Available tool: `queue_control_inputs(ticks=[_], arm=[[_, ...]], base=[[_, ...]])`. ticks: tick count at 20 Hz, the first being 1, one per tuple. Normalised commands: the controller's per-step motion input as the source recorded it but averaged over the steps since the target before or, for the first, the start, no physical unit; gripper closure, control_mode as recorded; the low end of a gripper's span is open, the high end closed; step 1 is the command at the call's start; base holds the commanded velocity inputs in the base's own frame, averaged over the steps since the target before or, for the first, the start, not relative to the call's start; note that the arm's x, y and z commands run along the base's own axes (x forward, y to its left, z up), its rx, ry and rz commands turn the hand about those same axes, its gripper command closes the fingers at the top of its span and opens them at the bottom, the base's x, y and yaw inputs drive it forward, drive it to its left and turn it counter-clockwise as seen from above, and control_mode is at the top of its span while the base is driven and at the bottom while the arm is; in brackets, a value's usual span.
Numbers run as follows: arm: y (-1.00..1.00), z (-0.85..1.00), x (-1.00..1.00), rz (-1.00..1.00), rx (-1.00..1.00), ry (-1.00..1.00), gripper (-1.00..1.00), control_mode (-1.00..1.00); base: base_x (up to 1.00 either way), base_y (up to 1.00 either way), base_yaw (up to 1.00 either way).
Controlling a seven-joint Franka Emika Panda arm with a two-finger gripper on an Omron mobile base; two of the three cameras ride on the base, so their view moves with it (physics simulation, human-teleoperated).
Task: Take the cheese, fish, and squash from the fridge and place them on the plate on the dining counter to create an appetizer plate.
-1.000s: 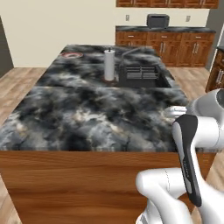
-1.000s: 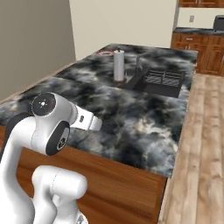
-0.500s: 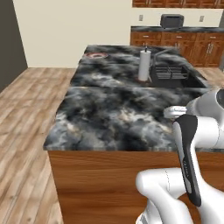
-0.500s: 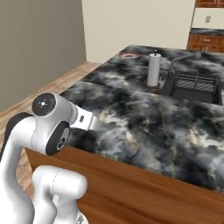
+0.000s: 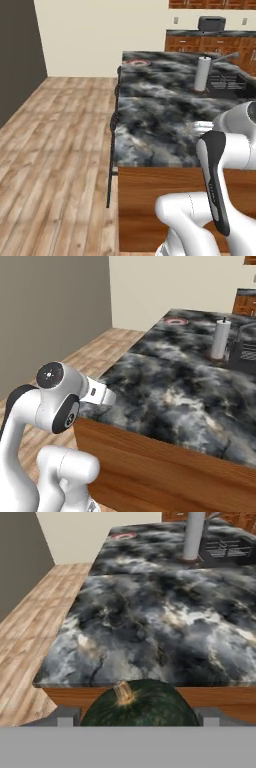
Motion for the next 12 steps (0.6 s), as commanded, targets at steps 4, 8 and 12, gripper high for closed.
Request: queue_control_inputs(ticks=[4, 8, 12], arm=[[0.0, 0.0, 0.0, 0.0, 0.0, 0.0, 1.0, 1.0], [0.0, 0.0, 0.0, 0.0, 0.0, 0.0, 1.0, 1.0], [0.0, 0.0, 0.0, 0.0, 0.0, 0.0, 1.0, 1.0]], base=[[-0.01, 1.0, 0.0], [0.1, 1.0, 0.0], [0.38, 1.0, 0.0]])
